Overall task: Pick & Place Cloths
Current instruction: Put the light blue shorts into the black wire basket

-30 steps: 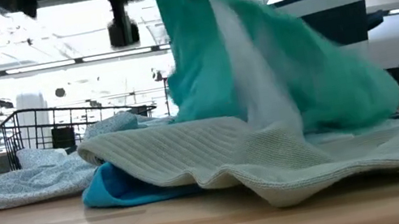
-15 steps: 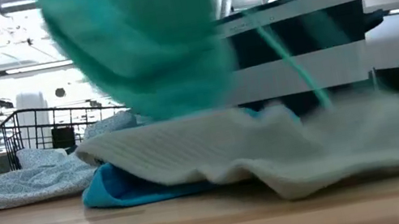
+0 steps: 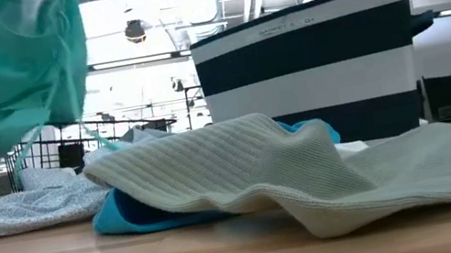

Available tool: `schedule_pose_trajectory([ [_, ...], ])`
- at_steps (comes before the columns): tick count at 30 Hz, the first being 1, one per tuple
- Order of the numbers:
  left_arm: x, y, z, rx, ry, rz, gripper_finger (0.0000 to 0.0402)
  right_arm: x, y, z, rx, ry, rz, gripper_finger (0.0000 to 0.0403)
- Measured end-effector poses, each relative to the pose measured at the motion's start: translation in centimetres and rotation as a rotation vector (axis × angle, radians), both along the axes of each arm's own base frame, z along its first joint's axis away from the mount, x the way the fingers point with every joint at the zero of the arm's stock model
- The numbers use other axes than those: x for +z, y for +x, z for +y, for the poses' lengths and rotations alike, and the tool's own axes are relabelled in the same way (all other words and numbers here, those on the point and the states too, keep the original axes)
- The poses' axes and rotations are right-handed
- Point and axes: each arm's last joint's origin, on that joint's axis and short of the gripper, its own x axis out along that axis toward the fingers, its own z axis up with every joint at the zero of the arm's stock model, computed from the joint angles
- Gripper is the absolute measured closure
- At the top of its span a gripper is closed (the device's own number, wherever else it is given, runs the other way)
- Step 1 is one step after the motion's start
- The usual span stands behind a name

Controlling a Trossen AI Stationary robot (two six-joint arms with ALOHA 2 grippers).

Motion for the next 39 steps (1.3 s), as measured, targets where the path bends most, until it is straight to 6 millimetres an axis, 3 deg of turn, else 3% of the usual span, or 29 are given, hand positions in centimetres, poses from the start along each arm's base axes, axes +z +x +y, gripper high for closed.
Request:
schedule_pose_trajectory([
  [7,4.9,-1.1,0.1,0.151,0.14,-0.039,0.0401,0.1,0.3,-0.3,-0.013,0.01,-0.017,0.0081],
  [14,8.0,2.2,0.9,0.262,0.216,0.042,0.0401,0.2,0.5,-0.3,-0.017,0.02,-0.034,0.0081],
  [20,8.0,5.0,2.5,0.473,0.251,0.203,0.0401,0.2,0.5,-0.3,-0.017,0.021,-0.034,0.0081],
  [26,7.4,5.6,4.5,0.739,0.197,0.351,0.0401,0.2,0.3,0.1,-0.01,0.027,-0.035,0.0081],
  [32,7.2,6.0,6.0,0.736,0.215,0.346,0.0401,0.2,0.3,0.1,-0.009,0.026,-0.034,0.0081],
  [39,5.9,8.4,7.6,0.761,0.219,0.496,0.0401,0.2,0.4,0.0,-0.011,0.016,-0.036,0.0081],
])
